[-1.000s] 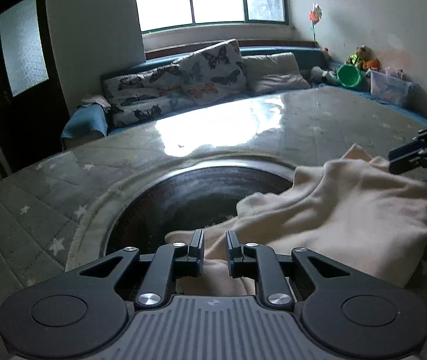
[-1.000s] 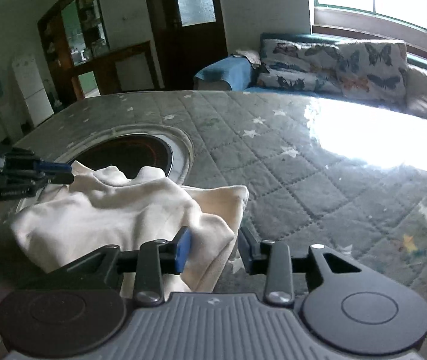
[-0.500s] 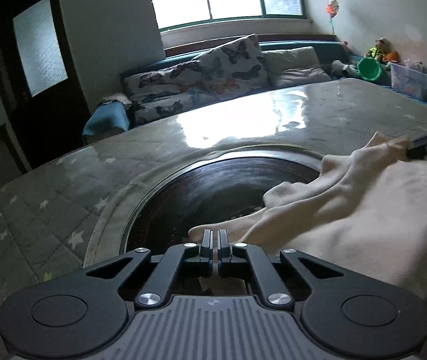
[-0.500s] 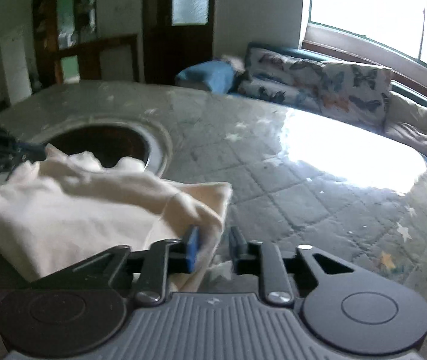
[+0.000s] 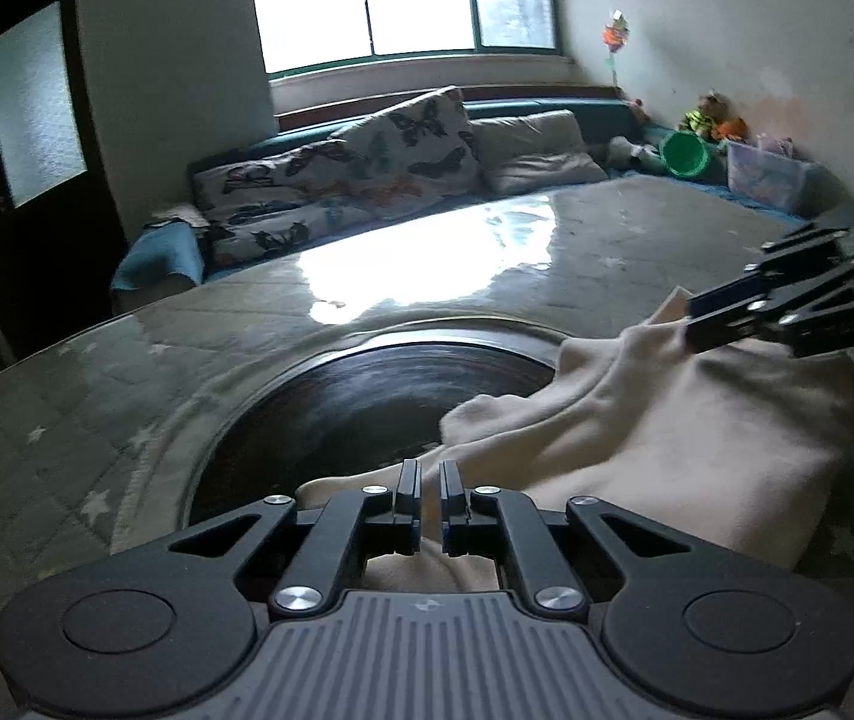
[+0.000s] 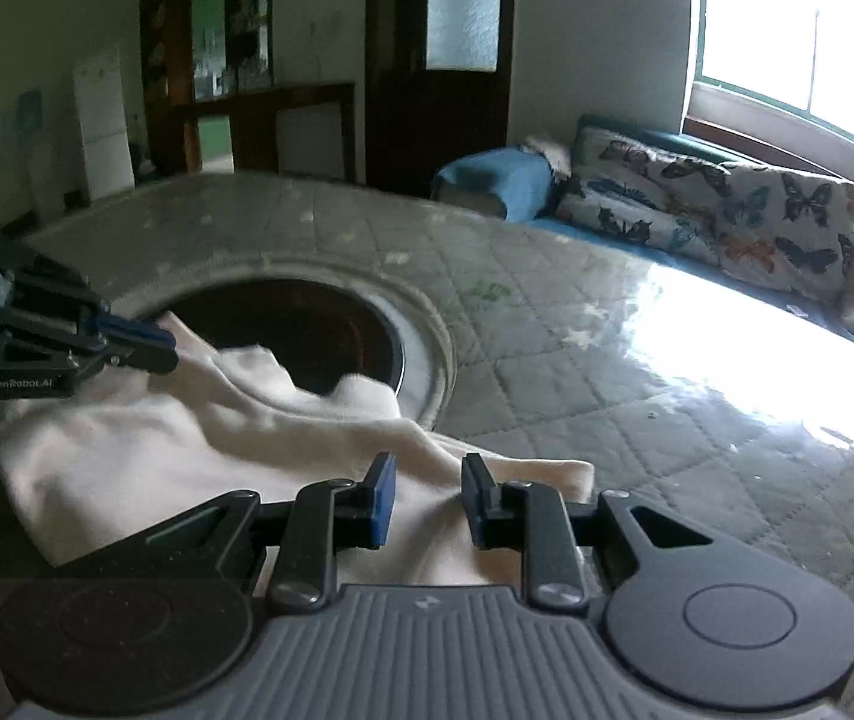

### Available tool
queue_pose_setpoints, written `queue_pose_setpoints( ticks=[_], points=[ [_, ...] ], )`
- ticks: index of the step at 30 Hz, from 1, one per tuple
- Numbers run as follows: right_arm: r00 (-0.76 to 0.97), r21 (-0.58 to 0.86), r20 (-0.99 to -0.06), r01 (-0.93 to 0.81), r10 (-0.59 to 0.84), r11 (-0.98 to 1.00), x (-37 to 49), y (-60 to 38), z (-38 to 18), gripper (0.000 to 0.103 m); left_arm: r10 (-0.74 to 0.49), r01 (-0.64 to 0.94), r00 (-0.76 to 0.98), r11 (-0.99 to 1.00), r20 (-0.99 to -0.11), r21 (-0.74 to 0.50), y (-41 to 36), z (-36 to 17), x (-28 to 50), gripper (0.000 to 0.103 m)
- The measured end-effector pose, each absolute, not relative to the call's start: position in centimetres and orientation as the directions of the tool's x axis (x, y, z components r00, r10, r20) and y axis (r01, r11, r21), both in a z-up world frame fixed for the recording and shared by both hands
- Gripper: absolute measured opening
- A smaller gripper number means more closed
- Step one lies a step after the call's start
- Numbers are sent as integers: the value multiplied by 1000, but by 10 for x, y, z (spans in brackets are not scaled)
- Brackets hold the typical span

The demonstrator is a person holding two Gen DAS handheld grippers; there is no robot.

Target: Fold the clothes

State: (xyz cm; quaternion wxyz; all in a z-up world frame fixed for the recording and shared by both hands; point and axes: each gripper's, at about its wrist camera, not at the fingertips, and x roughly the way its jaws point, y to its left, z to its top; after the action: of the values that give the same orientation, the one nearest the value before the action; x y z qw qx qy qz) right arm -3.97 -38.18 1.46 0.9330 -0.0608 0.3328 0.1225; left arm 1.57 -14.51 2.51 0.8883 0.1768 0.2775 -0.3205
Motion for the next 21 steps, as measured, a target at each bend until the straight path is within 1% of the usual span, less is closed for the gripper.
queue_pose_setpoints(
  ticks=[4,7,12,14,17,19,21],
  points=[
    [746,-69,-652,-232,132,970,-29,-381,9,22,-419,659,650,726,-634,197,-159,15,28,9],
    [753,-35,-646,-187,120,982,-29,-388,16,22,-407,629,666,756,-625,178,-153,17,37,9],
    [777,-49,-608,-243,164,969,-43,-375,28,23,-379,536,705,838,-600,100,-121,32,44,9],
    [774,-58,-605,-281,190,958,-47,-363,27,24,-397,539,701,838,-593,77,-112,38,37,9],
    [762,-79,-609,-331,217,940,-50,-345,24,26,-456,594,663,803,-593,48,-110,42,17,9],
    [753,-85,-618,-349,225,933,-48,-336,20,31,-485,636,640,770,-596,56,-115,42,1,9],
    [741,-90,-632,-358,225,929,-44,-329,15,31,-505,671,615,739,-606,65,-121,37,-10,9]
  ],
)
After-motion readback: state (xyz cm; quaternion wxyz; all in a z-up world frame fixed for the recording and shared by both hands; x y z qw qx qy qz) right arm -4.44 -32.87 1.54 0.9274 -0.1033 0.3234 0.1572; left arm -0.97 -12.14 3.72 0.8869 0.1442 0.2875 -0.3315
